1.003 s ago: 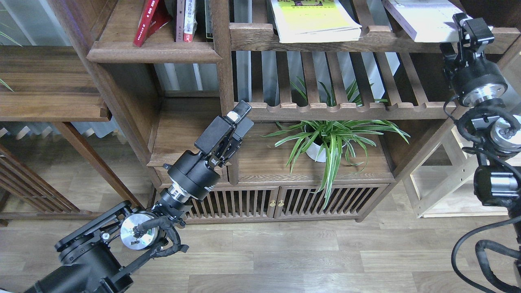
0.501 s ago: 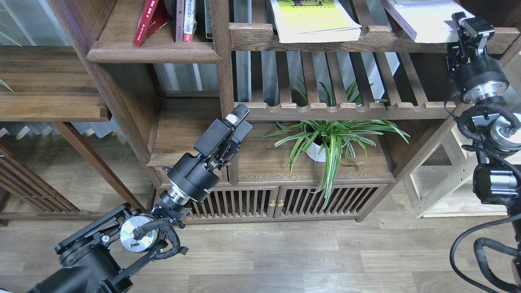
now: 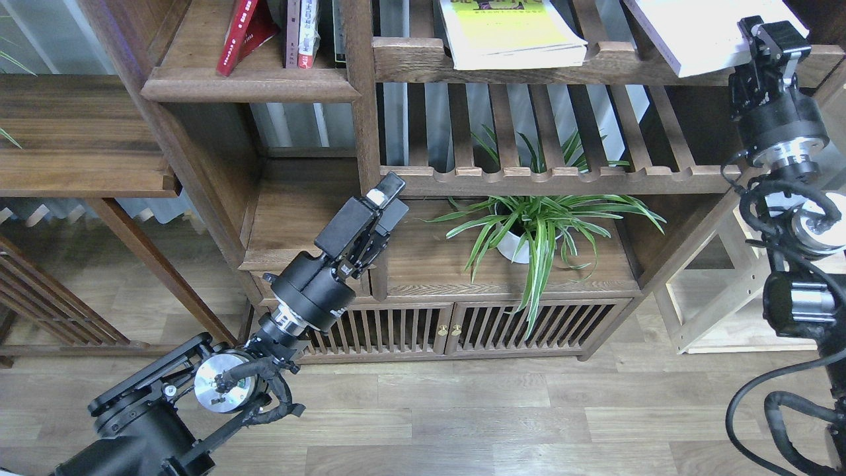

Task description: Organize books on shelf

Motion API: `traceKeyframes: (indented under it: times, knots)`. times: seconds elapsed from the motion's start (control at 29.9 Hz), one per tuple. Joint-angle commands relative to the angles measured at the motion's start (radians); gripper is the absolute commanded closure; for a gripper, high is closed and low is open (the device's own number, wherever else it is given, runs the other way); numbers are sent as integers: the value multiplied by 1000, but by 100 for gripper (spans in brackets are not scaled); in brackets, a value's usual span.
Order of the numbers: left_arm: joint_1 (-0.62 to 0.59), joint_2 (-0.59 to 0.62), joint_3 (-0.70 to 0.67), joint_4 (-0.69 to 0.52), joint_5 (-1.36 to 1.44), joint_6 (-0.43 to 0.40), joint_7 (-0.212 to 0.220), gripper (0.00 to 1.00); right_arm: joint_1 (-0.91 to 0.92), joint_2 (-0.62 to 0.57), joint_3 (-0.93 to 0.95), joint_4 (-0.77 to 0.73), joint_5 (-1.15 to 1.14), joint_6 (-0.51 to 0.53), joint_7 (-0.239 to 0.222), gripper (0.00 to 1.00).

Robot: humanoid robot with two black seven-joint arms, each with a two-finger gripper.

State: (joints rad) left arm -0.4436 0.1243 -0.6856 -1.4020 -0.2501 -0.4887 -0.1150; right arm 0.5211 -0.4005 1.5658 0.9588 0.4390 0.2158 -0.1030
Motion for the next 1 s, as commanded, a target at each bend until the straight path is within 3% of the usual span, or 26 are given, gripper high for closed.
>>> traceKeyframes:
  times: [0.0,0.4,0.97]
  knots:
    - [-1,0,0,0,0,0,0,4,-12,-1,10,30,46,2,3,100]
    - [-1,0,-5,-2,3,0,0,4,-133,-15,37,167,170,57,-4,100]
    - [-7,-6,-23,-2,17,0,-2,3,-263,-14,54,245,187,273,2,100]
